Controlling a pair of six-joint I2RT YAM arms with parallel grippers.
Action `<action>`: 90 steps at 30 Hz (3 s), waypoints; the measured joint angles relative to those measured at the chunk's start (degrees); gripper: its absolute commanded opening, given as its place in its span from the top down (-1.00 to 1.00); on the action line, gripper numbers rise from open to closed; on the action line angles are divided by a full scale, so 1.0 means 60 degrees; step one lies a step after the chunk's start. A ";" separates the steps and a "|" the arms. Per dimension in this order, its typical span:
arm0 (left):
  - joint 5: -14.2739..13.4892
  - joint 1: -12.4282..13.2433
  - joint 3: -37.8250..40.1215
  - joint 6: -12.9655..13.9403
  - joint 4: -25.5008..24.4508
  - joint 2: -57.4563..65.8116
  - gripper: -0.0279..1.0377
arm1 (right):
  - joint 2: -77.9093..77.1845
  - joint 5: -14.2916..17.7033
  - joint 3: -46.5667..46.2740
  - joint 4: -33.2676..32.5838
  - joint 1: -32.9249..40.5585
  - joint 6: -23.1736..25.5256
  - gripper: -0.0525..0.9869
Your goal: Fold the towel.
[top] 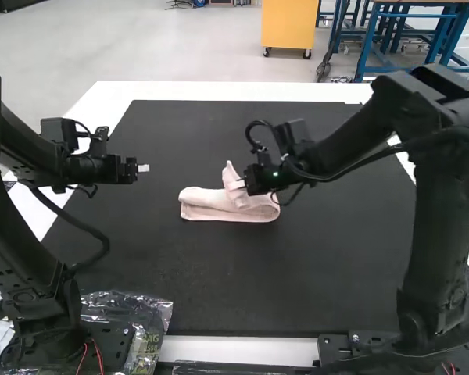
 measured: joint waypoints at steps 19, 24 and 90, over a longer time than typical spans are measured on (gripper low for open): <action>0.0007 -0.0004 -0.0514 0.0109 0.0714 0.0004 -0.87 | 0.2364 0.0208 0.2685 -0.0062 0.1093 0.0823 0.39; 0.0073 0.0109 -0.0514 0.0106 0.0765 -0.0018 -0.87 | 0.2579 -0.0058 0.3235 -0.0076 0.1362 0.1501 -0.14; 0.0117 -0.0630 0.1402 -0.2197 0.0025 -0.3435 -0.87 | -0.3169 0.0390 0.2320 0.0557 -0.0871 0.2204 -0.87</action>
